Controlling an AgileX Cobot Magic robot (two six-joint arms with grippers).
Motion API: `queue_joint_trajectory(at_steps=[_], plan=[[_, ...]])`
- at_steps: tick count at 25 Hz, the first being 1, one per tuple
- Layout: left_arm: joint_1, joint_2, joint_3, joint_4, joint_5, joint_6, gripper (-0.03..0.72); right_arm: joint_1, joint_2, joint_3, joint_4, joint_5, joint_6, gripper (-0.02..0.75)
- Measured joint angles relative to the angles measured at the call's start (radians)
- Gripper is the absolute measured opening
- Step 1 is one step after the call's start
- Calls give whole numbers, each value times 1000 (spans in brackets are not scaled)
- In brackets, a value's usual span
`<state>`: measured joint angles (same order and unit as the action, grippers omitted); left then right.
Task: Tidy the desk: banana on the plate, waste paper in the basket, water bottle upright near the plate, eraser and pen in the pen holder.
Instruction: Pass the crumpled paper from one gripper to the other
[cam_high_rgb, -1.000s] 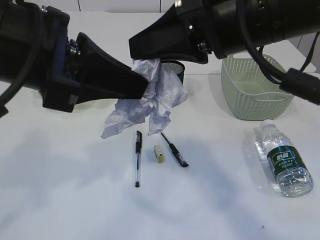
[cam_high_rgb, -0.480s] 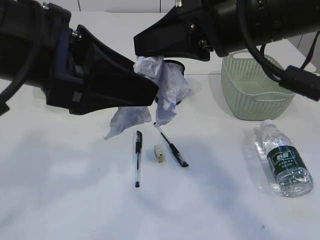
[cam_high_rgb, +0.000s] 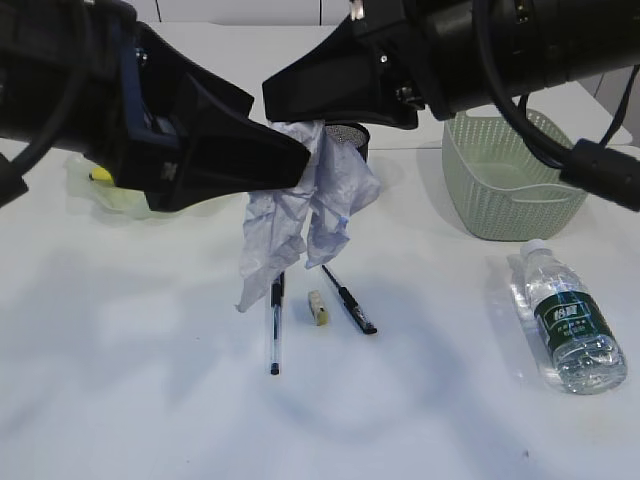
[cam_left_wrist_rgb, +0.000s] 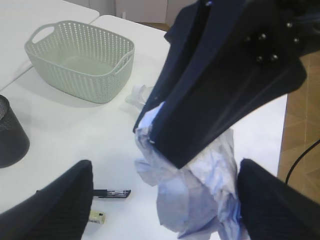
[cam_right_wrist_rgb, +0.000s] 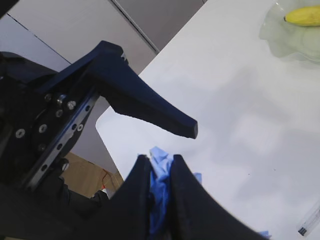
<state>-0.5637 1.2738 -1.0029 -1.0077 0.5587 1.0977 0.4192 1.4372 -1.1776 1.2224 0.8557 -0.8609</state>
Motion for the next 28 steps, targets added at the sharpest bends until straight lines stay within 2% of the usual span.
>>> queue_joint_trajectory(at_steps=[5,8,16,23,28], plan=[[27,0,0,3,-2,0,635,0,0,0,0,-12,0,48],[69,0,0,3,3,-11,629,0,2,0,2,-37,0,48],[237,0,4,14,3,-71,601,0,2,0,-7,-90,15,48],[347,0,128,29,-59,-165,590,0,2,0,-106,-133,95,47],[372,0,210,141,-126,-285,585,-2,2,0,-197,-158,182,47]])
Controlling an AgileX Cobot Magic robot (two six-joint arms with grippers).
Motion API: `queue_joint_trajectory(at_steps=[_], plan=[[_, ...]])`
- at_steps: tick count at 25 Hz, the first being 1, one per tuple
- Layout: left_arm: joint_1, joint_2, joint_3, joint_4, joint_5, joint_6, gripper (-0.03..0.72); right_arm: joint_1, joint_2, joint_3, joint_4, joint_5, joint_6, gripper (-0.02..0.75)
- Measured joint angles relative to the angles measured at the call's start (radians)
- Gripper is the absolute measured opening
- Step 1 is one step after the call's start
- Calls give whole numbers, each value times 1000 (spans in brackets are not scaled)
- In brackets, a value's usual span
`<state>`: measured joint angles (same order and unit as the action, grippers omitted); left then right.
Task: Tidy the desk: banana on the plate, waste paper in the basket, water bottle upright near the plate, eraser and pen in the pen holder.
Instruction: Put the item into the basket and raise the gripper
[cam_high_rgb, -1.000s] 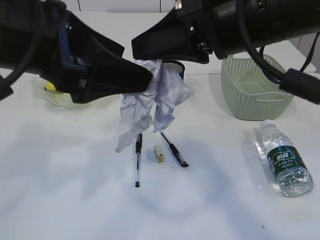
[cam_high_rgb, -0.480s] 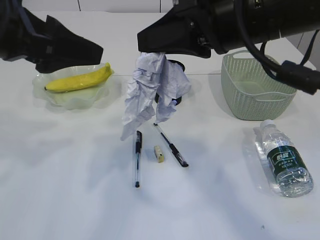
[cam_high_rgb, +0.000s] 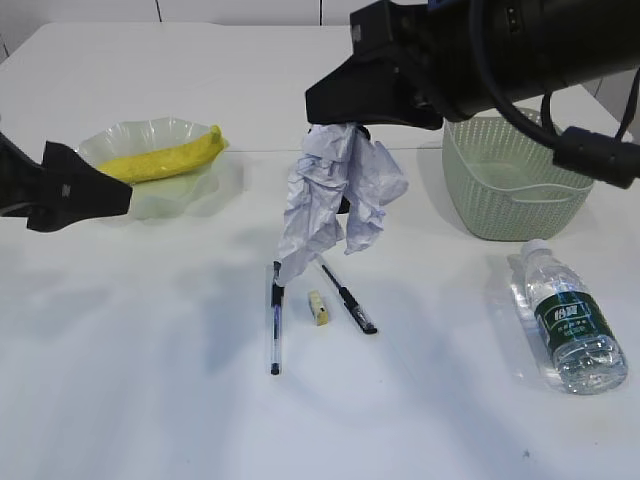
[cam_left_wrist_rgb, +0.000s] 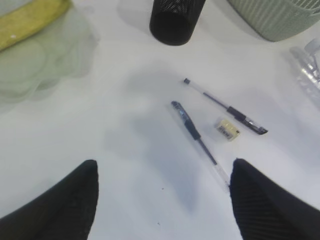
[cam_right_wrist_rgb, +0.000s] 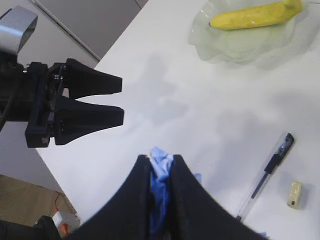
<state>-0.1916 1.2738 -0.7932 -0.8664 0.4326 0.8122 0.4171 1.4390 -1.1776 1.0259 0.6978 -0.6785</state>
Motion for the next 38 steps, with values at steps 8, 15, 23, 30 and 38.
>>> queue_joint_trajectory(at_steps=[8,15,23,30,38], plan=[[3,0,2,518,2,-505,550,-97,0,0,-68,-25,97,47],[3,0,2,906,90,-931,537,-224,2,0,-151,-93,149,47],[3,0,2,957,153,-1015,495,-309,116,-51,-215,-164,168,46],[3,-4,2,972,194,-1017,484,-312,276,-212,-316,-194,191,45],[3,-4,2,972,188,-1019,484,-363,422,-398,-577,-207,377,45]])
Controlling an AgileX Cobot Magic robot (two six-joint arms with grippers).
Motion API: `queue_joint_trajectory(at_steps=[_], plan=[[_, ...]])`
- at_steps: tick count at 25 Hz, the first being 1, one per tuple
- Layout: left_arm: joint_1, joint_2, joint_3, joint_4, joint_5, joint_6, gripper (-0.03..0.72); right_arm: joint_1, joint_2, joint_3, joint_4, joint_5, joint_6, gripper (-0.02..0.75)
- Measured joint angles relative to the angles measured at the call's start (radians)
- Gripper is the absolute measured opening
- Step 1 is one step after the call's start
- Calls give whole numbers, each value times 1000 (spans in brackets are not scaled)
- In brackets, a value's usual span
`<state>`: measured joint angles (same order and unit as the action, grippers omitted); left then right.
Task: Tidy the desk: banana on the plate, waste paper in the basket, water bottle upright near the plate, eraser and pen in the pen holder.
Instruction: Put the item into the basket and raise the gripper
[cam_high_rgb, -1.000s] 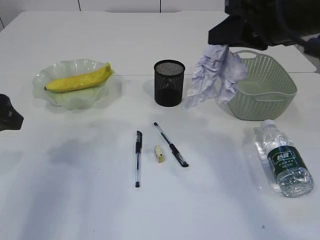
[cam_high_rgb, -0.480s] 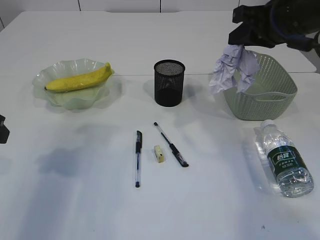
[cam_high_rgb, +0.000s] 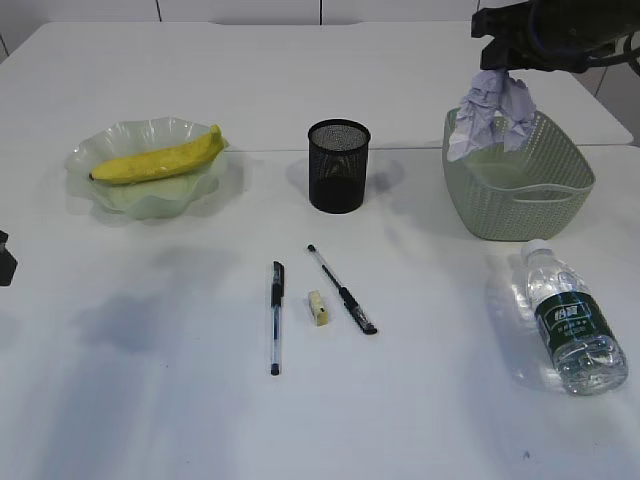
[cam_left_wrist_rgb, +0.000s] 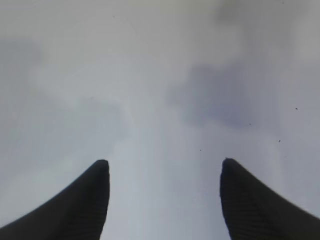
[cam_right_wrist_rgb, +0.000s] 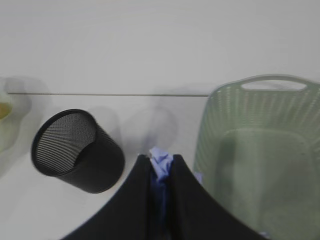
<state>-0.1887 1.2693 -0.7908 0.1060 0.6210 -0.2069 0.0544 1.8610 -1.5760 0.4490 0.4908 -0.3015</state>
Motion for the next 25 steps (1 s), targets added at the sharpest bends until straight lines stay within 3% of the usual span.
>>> queue_joint_trajectory(at_steps=[12,25], plan=[[0,0,0,2,-2,0,484,-35,130,-87,-237,-21,141,45],[0,-2,0,2,-2,0,484,-36,207,-90,-255,-49,171,45]])
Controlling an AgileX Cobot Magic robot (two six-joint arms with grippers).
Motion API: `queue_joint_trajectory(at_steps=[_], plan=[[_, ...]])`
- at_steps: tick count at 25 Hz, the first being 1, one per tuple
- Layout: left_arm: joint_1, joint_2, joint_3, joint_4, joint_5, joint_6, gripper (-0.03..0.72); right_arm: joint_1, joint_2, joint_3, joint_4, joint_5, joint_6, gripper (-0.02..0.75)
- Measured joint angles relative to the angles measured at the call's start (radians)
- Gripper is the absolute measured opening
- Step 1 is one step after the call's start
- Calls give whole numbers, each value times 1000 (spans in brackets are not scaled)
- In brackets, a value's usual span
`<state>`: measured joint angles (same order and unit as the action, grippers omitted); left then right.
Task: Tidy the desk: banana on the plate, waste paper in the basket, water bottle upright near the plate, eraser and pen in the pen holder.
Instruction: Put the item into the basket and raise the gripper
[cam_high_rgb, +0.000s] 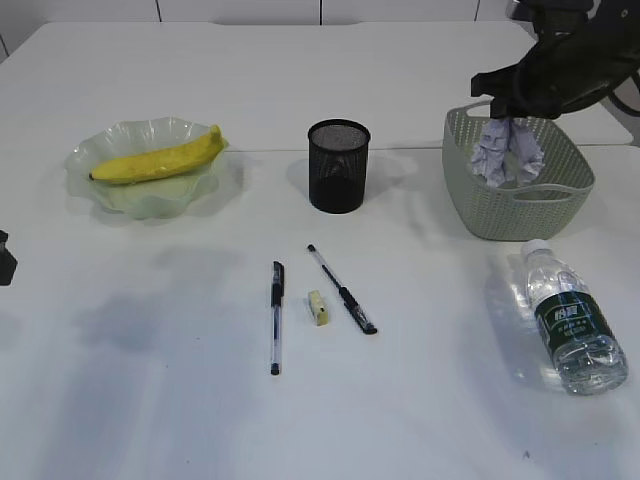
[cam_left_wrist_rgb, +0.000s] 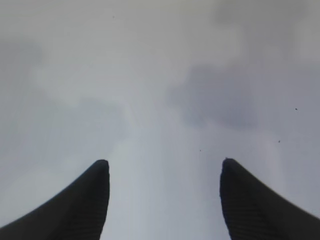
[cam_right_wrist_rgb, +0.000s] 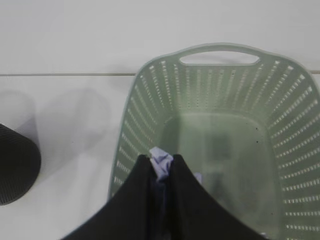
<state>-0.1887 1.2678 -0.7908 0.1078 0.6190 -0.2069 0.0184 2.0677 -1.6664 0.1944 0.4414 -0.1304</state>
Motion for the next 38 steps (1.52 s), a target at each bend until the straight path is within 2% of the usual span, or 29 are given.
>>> queue_joint_trajectory(at_steps=[11,13,18,21,32,38], plan=[[0,0,0,0,0,0,484,-2,25,-1,-4,-5,2,62],[0,0,0,0,0,0,484,-2,25,-1,-4,-3,12,104],[0,0,0,0,0,0,484,-2,25,-1,-8,49,46,290],[0,0,0,0,0,0,484,-2,25,-1,-9,100,51,343],[0,0,0,0,0,0,484,-2,-70,-1,-9,196,63,360],[0,0,0,0,22,0,484,-2,-165,-1,-11,347,70,361]])
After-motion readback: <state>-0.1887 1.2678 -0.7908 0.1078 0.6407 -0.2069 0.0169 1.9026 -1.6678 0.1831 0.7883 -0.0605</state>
